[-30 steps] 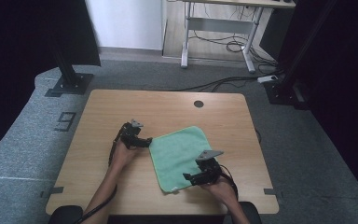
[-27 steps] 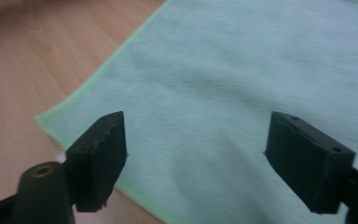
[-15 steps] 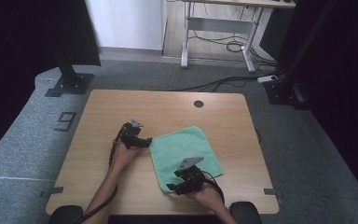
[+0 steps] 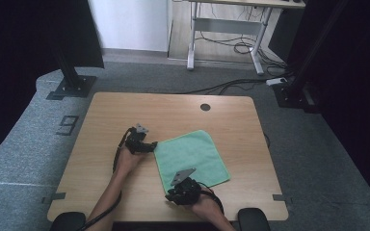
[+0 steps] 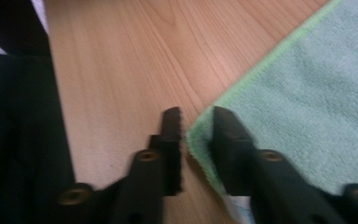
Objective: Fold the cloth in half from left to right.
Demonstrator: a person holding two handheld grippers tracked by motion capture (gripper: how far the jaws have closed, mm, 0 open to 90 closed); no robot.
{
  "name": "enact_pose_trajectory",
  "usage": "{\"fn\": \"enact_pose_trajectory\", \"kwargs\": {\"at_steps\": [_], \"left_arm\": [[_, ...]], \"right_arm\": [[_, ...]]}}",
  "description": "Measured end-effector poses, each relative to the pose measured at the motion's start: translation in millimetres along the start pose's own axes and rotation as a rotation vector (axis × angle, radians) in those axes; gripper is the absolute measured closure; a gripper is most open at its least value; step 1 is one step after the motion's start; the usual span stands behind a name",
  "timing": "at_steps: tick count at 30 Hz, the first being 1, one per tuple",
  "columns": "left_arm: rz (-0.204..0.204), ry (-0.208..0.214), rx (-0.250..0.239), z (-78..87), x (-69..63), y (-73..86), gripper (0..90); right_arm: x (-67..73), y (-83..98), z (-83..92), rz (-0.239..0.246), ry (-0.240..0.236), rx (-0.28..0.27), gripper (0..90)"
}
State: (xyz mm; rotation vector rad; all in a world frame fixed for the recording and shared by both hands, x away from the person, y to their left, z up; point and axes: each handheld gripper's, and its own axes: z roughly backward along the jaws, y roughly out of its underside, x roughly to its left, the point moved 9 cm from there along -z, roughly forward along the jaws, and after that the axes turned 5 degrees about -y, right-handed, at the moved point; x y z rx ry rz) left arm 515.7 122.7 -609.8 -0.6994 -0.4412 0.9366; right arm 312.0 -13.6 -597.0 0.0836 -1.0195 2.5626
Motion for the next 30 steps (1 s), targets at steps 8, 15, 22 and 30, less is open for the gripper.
{"fn": "enact_pose_trajectory", "kwargs": {"at_steps": [8, 15, 22, 30], "left_arm": [[-0.015, 0.053, -0.022, 2.4, -14.2, -1.4, 67.5], [0.029, 0.1, -0.018, 3.0, -19.7, -1.2, 88.4], [0.065, 0.097, 0.013, 8.7, -11.8, 3.3, 88.4], [0.08, 0.066, 0.031, 24.5, 6.4, 18.7, 87.4]], "right_arm": [[-4.3, 0.9, 1.2, -0.006, 0.029, -0.004, 87.2], [-5.0, 1.1, 2.2, -0.025, 0.019, -0.012, 87.4], [0.1, -4.4, 1.2, -0.026, -0.004, -0.025, 87.4], [10.4, -15.1, -9.4, -0.009, -0.038, -0.028, 87.4]]}}
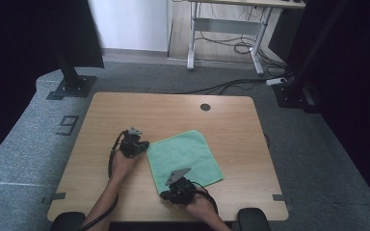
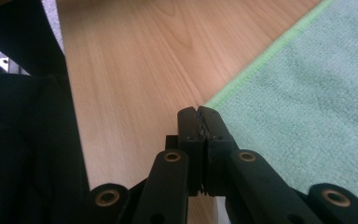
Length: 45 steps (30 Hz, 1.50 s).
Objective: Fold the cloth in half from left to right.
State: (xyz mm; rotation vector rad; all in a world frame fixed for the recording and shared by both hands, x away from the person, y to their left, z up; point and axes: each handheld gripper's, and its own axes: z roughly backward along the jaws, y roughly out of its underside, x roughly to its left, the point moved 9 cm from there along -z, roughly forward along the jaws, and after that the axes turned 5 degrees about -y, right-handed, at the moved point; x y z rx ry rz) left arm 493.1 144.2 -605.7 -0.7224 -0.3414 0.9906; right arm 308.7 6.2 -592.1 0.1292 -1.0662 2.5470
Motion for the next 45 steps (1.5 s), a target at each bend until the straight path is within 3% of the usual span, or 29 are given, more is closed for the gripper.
{"fn": "enact_pose_trajectory", "kwargs": {"at_steps": [8, 13, 18, 28, 33, 45], "left_arm": [[0.016, -0.032, 0.026, 19.0, 17.4, 15.4, 86.9], [0.017, -0.044, 0.036, 26.1, 22.8, 19.6, 86.9], [0.003, -0.051, 0.027, 27.9, 20.2, 10.9, 87.0], [-0.047, -0.048, -0.022, 30.4, 4.0, -30.8, 87.0], [-0.066, -0.029, -0.046, 22.4, -11.0, -52.1, 87.2], [-0.12, -0.011, -0.068, -2.8, -40.9, -84.0, 87.3]], "right_arm": [[19.7, -13.3, -29.5, 0.041, -0.056, 0.028, 87.4], [25.5, -19.0, -32.1, 0.059, -0.064, 0.028, 87.4], [22.1, -24.8, -17.8, 0.052, -0.045, -0.006, 87.5], [5.2, -25.2, 16.1, 0.023, 0.013, -0.072, 87.5], [-9.7, -17.2, 37.8, -0.006, 0.062, -0.105, 87.5], [-42.3, 11.3, 73.2, -0.076, 0.16, -0.136, 87.5]]}}
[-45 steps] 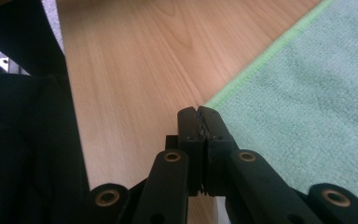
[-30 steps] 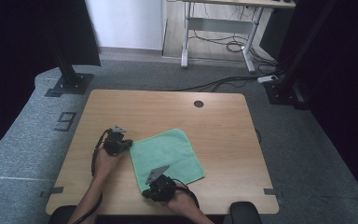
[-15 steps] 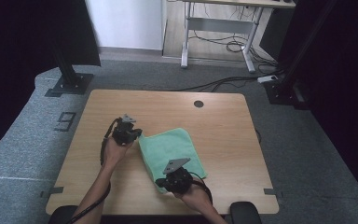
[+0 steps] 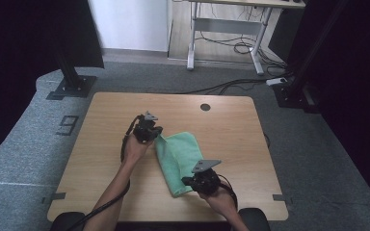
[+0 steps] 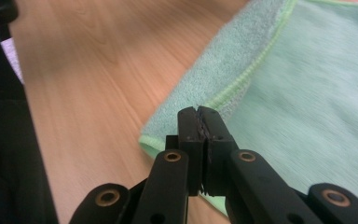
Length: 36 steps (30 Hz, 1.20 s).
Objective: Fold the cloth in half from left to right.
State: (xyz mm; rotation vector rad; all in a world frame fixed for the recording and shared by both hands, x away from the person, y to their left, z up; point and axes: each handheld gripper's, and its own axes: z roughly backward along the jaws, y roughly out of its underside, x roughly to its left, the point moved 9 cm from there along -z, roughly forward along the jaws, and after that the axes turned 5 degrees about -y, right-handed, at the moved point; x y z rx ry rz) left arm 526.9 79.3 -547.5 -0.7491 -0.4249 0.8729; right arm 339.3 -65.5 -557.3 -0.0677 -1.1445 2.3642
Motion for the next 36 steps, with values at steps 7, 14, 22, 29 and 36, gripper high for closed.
{"fn": "enact_pose_trajectory", "kwargs": {"at_steps": [7, 14, 22, 29, 36], "left_arm": [[-0.029, 0.007, -0.007, -12.7, -11.5, -13.6, 87.3], [-0.064, 0.021, -0.011, -26.3, -26.3, -28.3, 87.3], [-0.101, 0.037, -0.012, -39.2, -41.2, -41.2, 87.3], [-0.119, 0.044, -0.013, -47.2, -51.6, -49.9, 87.2], [-0.145, 0.046, 0.004, -61.5, -58.3, -54.5, 87.0]], "right_arm": [[-15.6, 10.2, 13.9, -0.03, 0.036, -0.008, 87.5], [-27.7, 19.6, 24.3, -0.056, 0.066, -0.013, 87.5], [-34.5, 24.7, 32.8, -0.08, 0.092, -0.022, 87.5], [-40.5, 27.4, 39.3, -0.092, 0.11, -0.029, 87.5], [-49.2, 36.5, 38.5, -0.1, 0.14, 0.003, 87.5]]}}
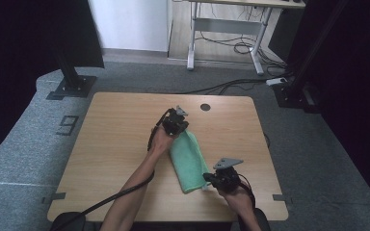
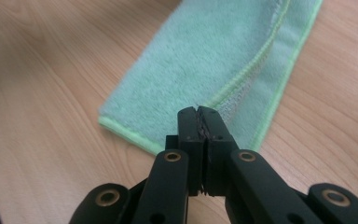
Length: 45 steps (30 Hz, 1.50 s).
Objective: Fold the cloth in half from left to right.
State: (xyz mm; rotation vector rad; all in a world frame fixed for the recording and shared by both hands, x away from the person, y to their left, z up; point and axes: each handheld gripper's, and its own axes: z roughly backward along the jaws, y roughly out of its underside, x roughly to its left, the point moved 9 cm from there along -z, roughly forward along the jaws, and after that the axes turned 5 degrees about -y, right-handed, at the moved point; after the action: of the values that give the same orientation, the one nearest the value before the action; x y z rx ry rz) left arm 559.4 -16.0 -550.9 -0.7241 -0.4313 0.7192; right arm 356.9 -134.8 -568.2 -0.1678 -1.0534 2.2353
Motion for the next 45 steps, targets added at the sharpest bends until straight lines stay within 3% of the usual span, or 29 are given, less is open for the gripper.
{"fn": "enact_pose_trajectory", "kwargs": {"at_steps": [8, 13, 20, 25, 27, 32, 33, 34, 39, 45], "left_arm": [[-0.011, -0.003, 0.039, -16.9, -0.3, 8.7, 86.4], [0.005, -0.001, 0.034, -23.6, 1.8, 11.6, 82.9], [0.017, -0.027, -0.013, -19.9, 7.1, 6.0, 56.7], [0.012, -0.033, -0.061, -8.1, 7.5, -3.3, 41.2], [0.015, -0.023, -0.066, -5.8, 6.9, -4.1, 38.7], [0.025, -0.008, -0.076, 7.5, 4.6, 1.6, 24.3], [0.025, -0.008, -0.076, 7.5, 4.6, 1.6, 21.9], [0.027, -0.001, -0.072, 9.6, 3.6, 4.1, 18.6], [0.031, 0.007, -0.057, 19.6, -1.4, 19.7, 13.5], [0.029, 0.008, -0.041, 32.8, -9.5, 42.0, 8.0]], "right_arm": [[-10.3, 8.0, -5.2, -0.019, 0.02, 0.029, 87.5], [-18.1, 12.6, -6.6, -0.036, 0.034, 0.039, 87.3], [-22.3, 15.5, -6.5, -0.045, 0.04, 0.046, 85.9], [-25.4, 19.8, -6.5, -0.051, 0.049, 0.066, 76.7], [-26.3, 19.6, -6.0, -0.054, 0.054, 0.061, 73.3], [-33.4, 14.6, -0.4, -0.056, 0.086, 0.015, 54.0], [-33.4, 14.6, -0.4, -0.056, 0.086, 0.015, 54.0], [-37.1, 12.2, 0.3, -0.055, 0.097, -0.005, 46.7], [-46.7, 6.9, 0.6, -0.07, 0.126, -0.028, 36.1], [-55.8, 3.5, 0.0, -0.061, 0.153, -0.032, 30.8]]}}
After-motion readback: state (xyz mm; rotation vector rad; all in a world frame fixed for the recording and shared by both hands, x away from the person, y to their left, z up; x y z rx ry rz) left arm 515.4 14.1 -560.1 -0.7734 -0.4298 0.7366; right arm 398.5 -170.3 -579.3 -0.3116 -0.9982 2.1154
